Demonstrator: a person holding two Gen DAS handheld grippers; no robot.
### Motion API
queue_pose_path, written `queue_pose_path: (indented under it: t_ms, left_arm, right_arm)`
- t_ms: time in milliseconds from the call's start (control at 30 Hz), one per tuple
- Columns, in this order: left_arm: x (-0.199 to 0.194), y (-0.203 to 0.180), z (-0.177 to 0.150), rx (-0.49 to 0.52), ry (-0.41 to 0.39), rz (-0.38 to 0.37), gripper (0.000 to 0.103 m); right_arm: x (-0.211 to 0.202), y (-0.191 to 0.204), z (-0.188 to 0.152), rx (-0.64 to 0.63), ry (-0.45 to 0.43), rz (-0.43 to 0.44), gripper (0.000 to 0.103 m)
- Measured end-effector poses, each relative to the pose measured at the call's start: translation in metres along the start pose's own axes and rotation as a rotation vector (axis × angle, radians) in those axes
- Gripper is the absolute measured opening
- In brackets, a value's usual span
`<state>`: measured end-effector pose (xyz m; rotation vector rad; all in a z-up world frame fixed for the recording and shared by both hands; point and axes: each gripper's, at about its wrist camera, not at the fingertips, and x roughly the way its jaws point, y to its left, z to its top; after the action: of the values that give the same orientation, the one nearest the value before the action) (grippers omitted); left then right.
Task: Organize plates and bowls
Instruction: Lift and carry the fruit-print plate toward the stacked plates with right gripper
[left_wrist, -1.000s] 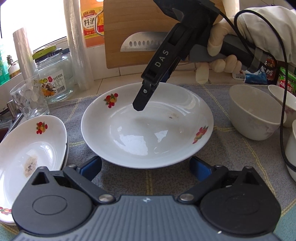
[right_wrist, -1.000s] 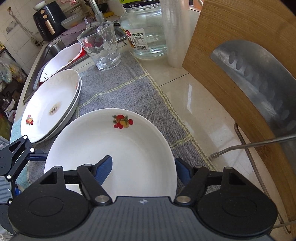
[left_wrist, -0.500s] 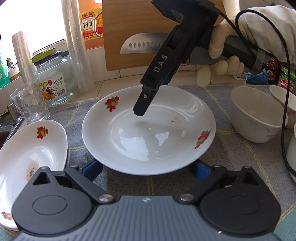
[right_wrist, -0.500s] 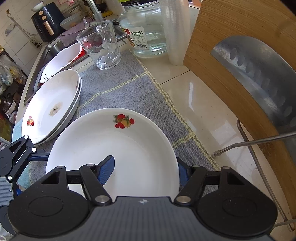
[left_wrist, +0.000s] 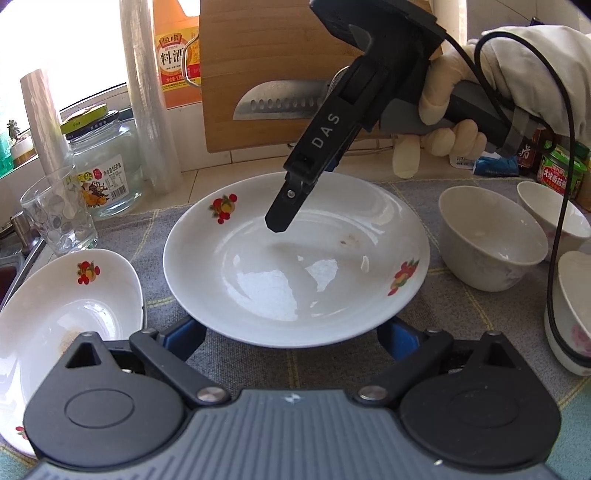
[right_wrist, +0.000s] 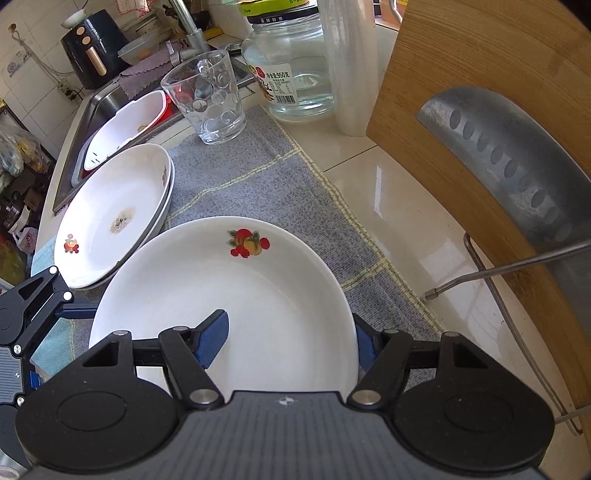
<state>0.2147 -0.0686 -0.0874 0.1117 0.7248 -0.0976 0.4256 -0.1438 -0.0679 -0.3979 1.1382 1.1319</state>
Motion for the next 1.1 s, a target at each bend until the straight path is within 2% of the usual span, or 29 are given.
queue_pose_path:
  t_ms: [567, 1100]
  left_arm:
    - [-0.041, 0.028, -0.003, 0.013, -0.027, -0.05, 0.098]
    - [-0.088, 0.087, -0.022, -0.036, -0.049, 0.014, 0.098]
  right_arm:
    - [-0.014, 0.047, 0.015, 0.001, -0.023, -0.039, 0.075]
    - [0.012, 0.115, 0.07, -0.087, -0.029, -0.004, 0.075]
